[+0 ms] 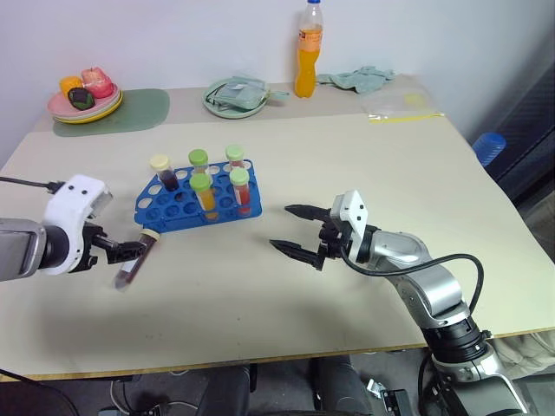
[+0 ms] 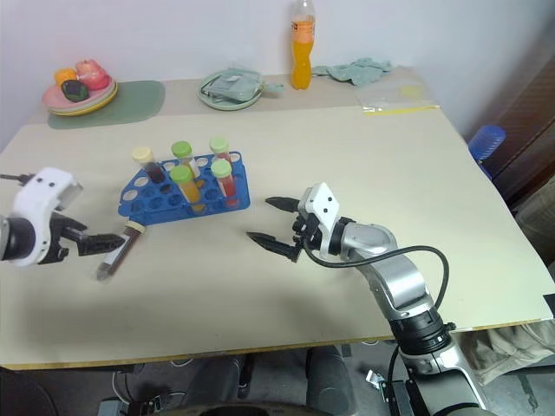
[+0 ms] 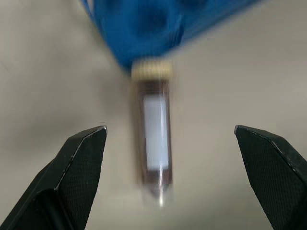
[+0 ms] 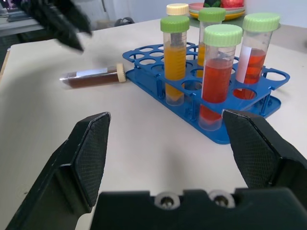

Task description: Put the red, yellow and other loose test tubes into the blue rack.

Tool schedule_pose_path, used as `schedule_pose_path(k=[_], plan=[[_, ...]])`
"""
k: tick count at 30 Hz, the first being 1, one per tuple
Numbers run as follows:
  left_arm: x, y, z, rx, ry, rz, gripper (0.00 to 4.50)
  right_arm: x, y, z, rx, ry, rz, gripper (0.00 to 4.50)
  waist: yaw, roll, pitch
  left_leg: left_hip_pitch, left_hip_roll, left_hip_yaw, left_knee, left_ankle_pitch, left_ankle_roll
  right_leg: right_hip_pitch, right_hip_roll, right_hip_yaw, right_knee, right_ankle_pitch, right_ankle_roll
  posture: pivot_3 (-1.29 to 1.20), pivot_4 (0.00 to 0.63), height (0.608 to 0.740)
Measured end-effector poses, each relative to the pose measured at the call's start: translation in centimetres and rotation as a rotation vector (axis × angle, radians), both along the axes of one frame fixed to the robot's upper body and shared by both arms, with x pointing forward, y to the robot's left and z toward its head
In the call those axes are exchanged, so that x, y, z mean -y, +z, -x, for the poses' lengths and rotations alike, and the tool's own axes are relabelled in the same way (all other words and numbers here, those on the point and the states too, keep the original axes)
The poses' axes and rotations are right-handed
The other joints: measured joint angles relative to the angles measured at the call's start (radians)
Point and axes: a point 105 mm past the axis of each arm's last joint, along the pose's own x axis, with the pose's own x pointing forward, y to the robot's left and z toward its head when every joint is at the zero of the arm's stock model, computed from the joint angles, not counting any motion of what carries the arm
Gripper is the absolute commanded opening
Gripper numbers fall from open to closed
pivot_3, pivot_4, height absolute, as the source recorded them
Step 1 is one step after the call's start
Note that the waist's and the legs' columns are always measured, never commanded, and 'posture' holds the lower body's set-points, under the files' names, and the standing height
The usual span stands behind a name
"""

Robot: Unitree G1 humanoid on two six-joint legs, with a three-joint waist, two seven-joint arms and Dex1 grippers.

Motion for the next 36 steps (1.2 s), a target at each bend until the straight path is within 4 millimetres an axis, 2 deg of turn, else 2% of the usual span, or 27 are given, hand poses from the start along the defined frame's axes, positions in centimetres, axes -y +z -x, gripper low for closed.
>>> schedule_pose_path(k=[2,5,11,14,18,19,24,27,32,34,36], plan=[[-0.5,-0.9,-0.6,-0.043,0.034,-0.045,4.39,-0.1,-0.1,0.0,0.0,0.003,0.003,4.15,0.001,0.0,0.0,0.0,0.0,0.0,0.0,0.0,0.0,-0.001,0.0,0.0,0.0,0.0,0.0,0.0,0.15,0.74],[0.1,-1.5,-2.0,-0.063,0.031,-0.043,4.39,-0.4,-0.2,0.2,-0.001,0.008,0.002,4.15,0.004,-0.001,0.0,-0.001,0.0,0.0,0.0,0.001,-0.001,-0.002,-0.001,0.001,0.0,0.0,0.0,0.0,0.15,0.74],[1.0,-3.2,-3.2,-0.132,0.029,-0.015,4.39,-0.4,-1.0,0.5,-0.018,-0.008,0.006,4.15,0.002,-0.001,0.0,-0.002,0.0,0.0,0.0,0.001,-0.001,-0.003,0.0,0.001,0.001,0.0,0.0,0.0,0.15,0.74],[1.1,-3.4,-3.4,-0.151,0.025,-0.023,3.13,-0.4,-1.0,0.4,-0.016,-0.019,0.004,4.15,0.0,-0.001,0.0,-0.002,0.0,0.0,0.0,0.001,-0.001,-0.003,0.0,0.002,0.001,0.0,0.0,0.0,0.15,0.74],[1.0,-3.6,-3.4,-0.163,0.022,-0.023,1.0,-0.5,-0.9,0.4,-0.011,-0.024,0.001,4.15,0.001,-0.001,0.0,-0.002,0.0,0.0,0.0,0.001,-0.001,-0.003,0.0,0.002,0.001,0.0,0.0,0.0,0.15,0.74],[1.0,-3.6,-3.3,-0.165,0.019,-0.019,0.73,-0.4,-0.9,0.4,-0.011,-0.025,0.001,4.15,0.001,-0.001,0.0,-0.002,0.0,0.0,0.0,0.001,-0.001,-0.003,0.0,0.002,0.001,0.0,0.0,0.0,0.15,0.74],[0.5,-3.8,-1.8,-0.195,-0.012,-0.027,0.67,-0.4,-0.9,0.5,-0.009,-0.024,0.003,4.15,-0.001,-0.001,0.0,-0.002,0.0,0.0,0.0,0.001,-0.001,-0.004,-0.001,0.003,0.001,0.0,0.0,0.0,0.15,0.74],[0.7,-3.6,-0.4,-0.119,-0.099,0.022,0.67,-0.4,-0.7,0.6,-0.003,-0.022,0.006,4.15,-0.005,-0.001,0.0,-0.002,0.002,0.001,-0.001,0.001,-0.001,-0.006,-0.001,0.004,0.002,0.0,-0.001,0.0,0.15,0.74],[3.7,-0.6,1.0,0.286,-0.348,0.2,0.67,-0.2,-0.8,0.6,0.004,-0.016,0.026,4.15,0.005,-0.001,0.0,-0.003,0.004,0.001,-0.001,0.001,-0.002,-0.005,-0.003,0.004,0.0,-0.001,-0.002,0.0,0.15,0.74],[4.1,1.2,1.0,0.478,-0.358,0.233,0.67,-0.1,-0.8,0.5,0.005,-0.012,0.029,4.15,0.012,0.0,0.0,-0.003,0.003,0.0,-0.001,0.001,-0.001,-0.003,-0.005,0.002,-0.001,-0.001,-0.002,0.0,0.15,0.74],[4.2,2.6,0.1,0.646,-0.296,0.288,0.67,-0.1,-0.8,0.4,0.005,-0.008,0.031,4.15,0.02,-0.001,-0.001,-0.002,0.002,-0.001,0.001,0.001,-0.001,-0.001,-0.005,0.0,-0.001,0.0,-0.001,0.0,0.15,0.74]])
